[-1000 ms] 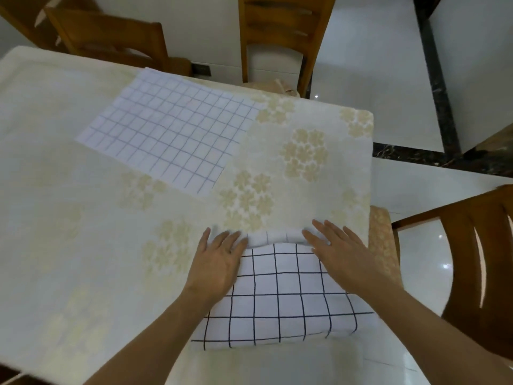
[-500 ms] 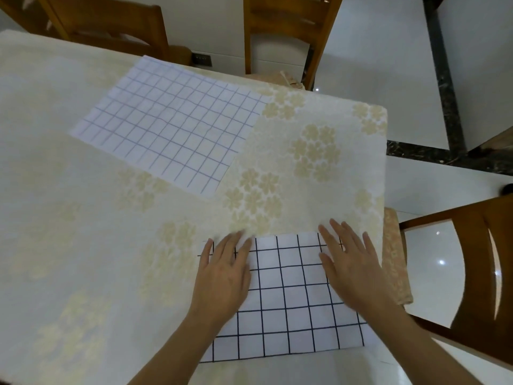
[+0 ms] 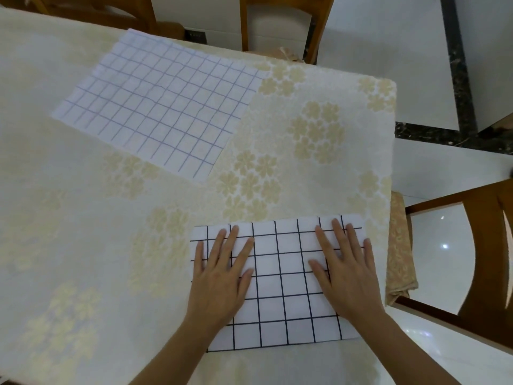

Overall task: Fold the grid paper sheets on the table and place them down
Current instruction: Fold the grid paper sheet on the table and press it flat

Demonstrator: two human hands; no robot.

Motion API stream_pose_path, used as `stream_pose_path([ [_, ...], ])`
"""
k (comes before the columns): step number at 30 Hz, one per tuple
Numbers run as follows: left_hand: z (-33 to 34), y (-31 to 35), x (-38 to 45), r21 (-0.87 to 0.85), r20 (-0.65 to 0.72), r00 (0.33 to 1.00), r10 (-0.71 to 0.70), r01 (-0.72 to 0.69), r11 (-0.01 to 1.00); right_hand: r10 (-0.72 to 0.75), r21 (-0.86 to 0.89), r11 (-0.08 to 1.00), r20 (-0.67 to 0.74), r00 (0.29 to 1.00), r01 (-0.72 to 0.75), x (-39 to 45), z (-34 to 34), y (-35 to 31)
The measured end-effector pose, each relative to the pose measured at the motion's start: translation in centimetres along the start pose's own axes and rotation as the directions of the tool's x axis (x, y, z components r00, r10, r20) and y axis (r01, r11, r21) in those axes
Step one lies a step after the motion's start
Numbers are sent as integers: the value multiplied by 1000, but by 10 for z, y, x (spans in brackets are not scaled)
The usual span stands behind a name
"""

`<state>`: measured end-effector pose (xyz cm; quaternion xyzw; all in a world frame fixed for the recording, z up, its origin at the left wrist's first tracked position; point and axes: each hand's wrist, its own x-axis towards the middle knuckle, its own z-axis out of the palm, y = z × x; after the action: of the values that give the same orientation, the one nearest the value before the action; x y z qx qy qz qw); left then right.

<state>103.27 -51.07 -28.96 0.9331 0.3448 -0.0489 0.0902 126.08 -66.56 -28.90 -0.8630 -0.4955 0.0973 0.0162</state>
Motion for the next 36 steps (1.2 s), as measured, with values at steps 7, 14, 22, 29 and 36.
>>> stream_pose_path([
  [7,-4,9,-3,2,-18,1000,0,1,1000,-6,33,999,-26,1000,6,4,-2,-2],
  [14,0,1,2,17,-11,998,-59,60,998,-44,32,998,-67,997,46,12,6,-3],
  [22,-6,43,-35,-11,-19,998,63,-63,998,-162,43,985,-67,985,165,-26,1,-22],
  [29,12,56,-38,22,39,999,16,-17,1000,-234,15,972,-21,972,235,-34,12,-27],
  [36,10,37,-60,-10,-7,994,-113,113,994,-121,13,992,-86,989,123,-57,9,8],
])
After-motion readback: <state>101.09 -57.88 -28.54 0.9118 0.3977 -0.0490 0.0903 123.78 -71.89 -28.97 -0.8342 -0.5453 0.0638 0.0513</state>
